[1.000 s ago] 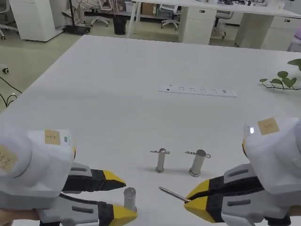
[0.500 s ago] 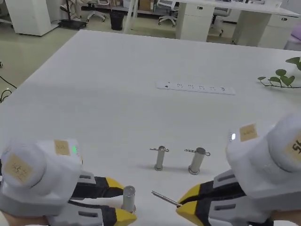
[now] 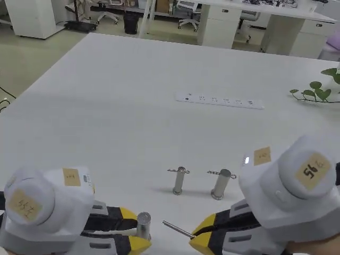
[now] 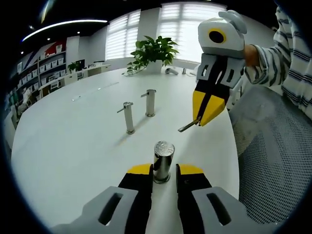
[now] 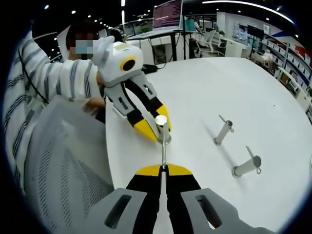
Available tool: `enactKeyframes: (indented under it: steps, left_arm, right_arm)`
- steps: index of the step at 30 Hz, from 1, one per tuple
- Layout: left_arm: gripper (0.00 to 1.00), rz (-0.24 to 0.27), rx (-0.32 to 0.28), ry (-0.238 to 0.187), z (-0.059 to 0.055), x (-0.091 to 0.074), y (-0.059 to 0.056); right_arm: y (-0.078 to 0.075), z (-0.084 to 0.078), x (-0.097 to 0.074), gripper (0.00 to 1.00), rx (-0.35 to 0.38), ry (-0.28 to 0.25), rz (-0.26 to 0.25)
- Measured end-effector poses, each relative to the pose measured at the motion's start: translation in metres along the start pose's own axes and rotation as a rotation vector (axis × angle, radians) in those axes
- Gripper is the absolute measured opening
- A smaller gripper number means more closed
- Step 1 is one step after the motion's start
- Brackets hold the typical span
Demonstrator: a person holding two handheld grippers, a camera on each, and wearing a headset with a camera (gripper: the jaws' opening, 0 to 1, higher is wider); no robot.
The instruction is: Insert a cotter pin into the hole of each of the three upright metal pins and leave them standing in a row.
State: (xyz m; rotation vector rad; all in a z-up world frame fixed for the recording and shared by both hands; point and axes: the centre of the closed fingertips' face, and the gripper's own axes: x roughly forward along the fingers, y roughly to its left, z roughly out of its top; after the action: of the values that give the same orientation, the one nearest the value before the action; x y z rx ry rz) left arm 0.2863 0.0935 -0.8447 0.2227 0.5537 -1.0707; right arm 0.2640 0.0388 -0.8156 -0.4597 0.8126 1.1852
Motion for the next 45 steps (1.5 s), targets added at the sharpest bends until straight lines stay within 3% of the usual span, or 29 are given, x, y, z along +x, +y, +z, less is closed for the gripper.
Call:
enactKeyframes:
  steps: [12, 26, 45]
  left_arm:
    - [0.12, 0.025, 0.037, -0.002, 0.000, 0.000, 0.003]
    - [0.11, 0.038, 0.022, -0.023, 0.000, 0.000, 0.003]
    - [0.11, 0.039, 0.008, -0.030, 0.000, 0.000, 0.003]
  right_arm:
    - [0.002, 0.001, 0.007, 0.04, -0.004, 0.007, 0.015]
    - [0.002, 0.007, 0.017, 0.04, -0.036, 0.021, 0.018]
    - [0.002, 0.024, 0.030, 0.04, -0.037, -0.027, -0.002]
